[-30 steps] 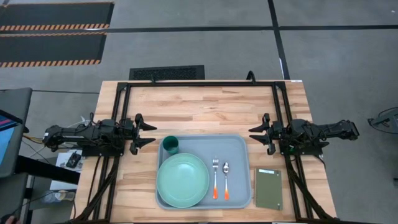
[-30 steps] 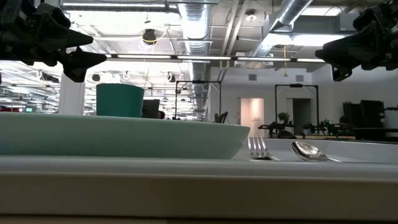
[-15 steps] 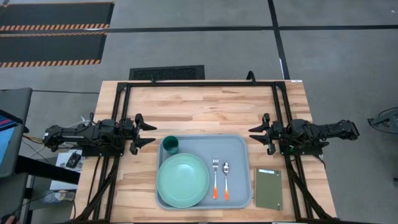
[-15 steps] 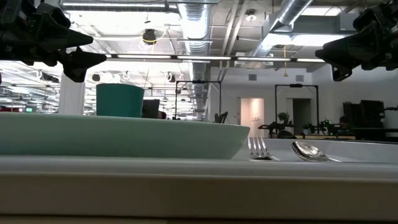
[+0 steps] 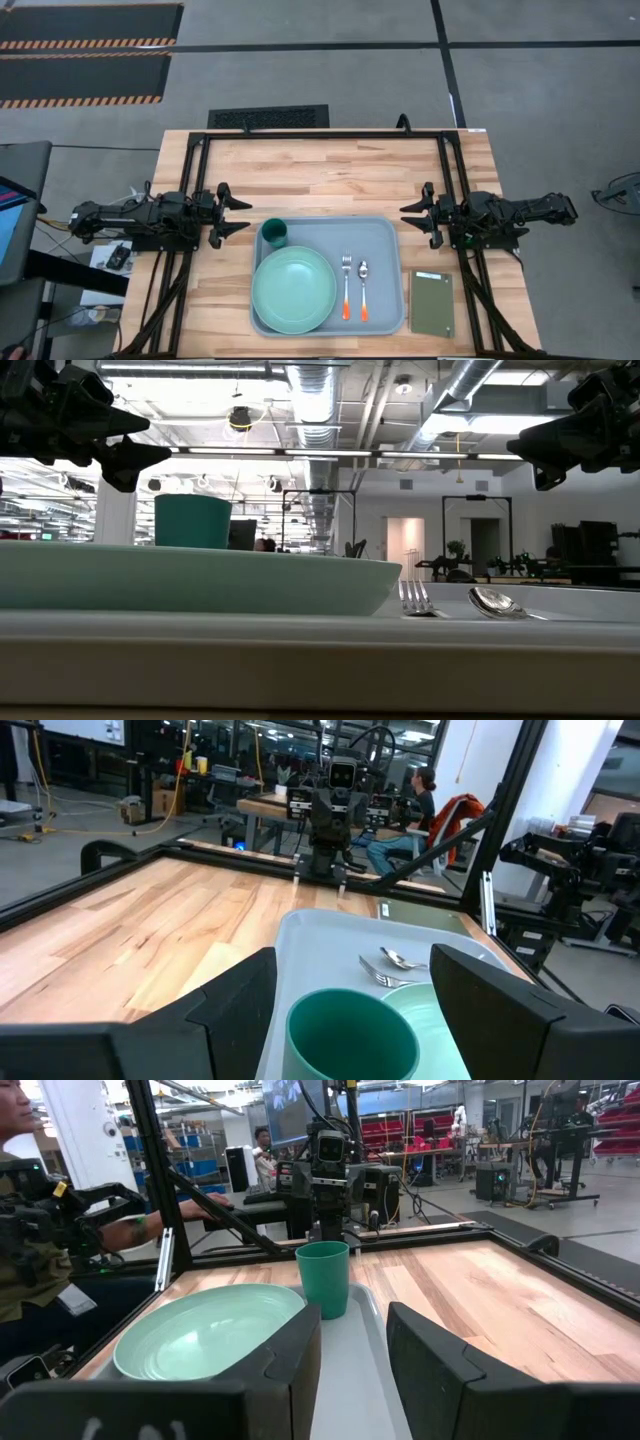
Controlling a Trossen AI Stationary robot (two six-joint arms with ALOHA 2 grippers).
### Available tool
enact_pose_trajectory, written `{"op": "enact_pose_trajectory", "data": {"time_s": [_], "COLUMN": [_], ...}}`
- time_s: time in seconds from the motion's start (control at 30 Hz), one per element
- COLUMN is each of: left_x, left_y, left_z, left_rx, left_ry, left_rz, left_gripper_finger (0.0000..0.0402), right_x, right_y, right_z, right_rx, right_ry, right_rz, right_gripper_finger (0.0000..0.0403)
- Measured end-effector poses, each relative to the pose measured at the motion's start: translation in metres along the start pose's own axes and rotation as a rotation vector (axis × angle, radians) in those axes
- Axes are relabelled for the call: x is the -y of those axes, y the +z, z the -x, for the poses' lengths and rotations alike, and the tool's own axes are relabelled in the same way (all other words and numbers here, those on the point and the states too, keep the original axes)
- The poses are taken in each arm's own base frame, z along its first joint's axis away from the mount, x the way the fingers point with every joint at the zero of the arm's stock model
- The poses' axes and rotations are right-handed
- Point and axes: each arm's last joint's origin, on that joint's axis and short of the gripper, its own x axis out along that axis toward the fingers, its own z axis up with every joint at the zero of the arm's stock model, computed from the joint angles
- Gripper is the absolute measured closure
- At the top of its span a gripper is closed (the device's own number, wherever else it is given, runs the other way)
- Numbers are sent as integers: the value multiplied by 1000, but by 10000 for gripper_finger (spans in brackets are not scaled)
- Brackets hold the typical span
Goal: Pick and place plate/cup/fork/spoon on tray
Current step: Return to Home Position
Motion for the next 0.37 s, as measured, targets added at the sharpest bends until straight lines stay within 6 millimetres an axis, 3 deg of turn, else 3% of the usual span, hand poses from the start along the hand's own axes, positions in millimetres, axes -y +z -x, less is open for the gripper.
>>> {"op": "enact_pose_trajectory", "data": {"time_s": [0.37], "left_x": [0], "left_y": [0], "left_z": [0], "left_rx": [0], "left_ry": [0], "left_rz": [0], "left_gripper_finger": [148], "right_x": [0], "right_y": [0], "right_z": [0], "right_rx": [0], "right_ry": [0], "right_rz": [0], "right_gripper_finger": [262]}}
